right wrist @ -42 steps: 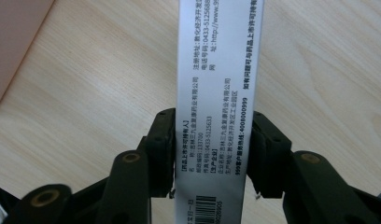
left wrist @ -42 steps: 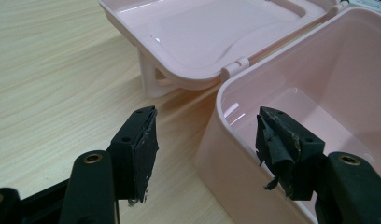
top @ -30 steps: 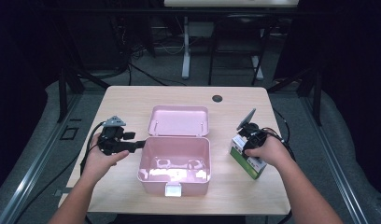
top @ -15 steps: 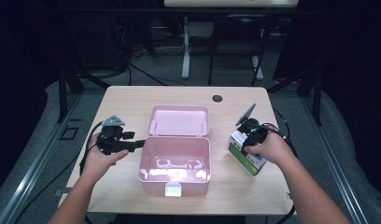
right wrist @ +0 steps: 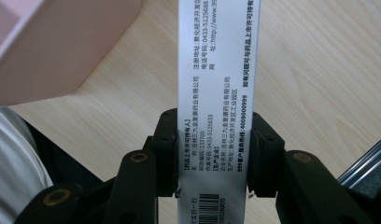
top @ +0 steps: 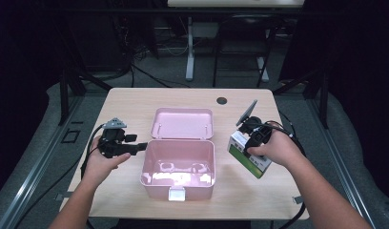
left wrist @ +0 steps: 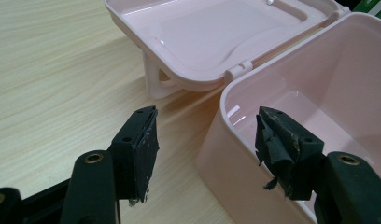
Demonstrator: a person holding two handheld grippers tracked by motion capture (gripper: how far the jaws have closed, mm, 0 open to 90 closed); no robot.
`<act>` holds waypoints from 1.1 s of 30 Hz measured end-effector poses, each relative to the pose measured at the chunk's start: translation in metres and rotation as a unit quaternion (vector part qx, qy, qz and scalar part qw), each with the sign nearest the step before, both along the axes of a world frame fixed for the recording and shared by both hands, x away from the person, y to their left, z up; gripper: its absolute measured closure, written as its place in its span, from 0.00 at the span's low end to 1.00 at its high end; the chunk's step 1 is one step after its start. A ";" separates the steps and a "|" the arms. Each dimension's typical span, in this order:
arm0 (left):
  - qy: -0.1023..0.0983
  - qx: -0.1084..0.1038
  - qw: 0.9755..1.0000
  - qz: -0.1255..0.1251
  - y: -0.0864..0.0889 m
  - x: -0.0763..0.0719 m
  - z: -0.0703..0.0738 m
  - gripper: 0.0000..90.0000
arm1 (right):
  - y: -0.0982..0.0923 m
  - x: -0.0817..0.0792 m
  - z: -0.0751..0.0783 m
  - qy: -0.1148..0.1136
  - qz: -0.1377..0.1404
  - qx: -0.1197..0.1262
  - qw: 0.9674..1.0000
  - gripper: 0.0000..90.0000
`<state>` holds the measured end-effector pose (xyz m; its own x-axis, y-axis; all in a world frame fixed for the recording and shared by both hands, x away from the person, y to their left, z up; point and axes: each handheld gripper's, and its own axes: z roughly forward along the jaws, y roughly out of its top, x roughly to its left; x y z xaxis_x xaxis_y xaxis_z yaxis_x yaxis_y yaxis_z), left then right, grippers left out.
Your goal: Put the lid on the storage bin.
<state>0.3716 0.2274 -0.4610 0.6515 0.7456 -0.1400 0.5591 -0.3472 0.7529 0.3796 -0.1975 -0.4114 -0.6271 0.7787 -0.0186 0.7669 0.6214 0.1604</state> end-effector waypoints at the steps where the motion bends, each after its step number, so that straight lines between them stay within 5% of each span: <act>1: 0.000 0.000 1.000 0.000 0.000 0.000 0.000 0.43 | 0.001 -0.001 0.002 -0.002 0.002 0.002 1.000 0.68; 18: 0.002 0.002 1.000 -0.001 -0.001 0.001 -0.002 0.43 | 0.016 -0.008 0.033 0.020 0.021 0.014 0.999 0.68; 33: 0.002 0.001 1.000 -0.001 0.000 0.001 -0.002 0.43 | 0.027 -0.013 0.049 0.006 0.034 0.011 0.999 0.68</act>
<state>0.3723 0.2271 -0.4626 0.6518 0.7451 -0.1411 0.5623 -0.3499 0.7493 0.3662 -0.1701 -0.3627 -0.6788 0.7343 0.0061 0.7248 0.6687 0.1656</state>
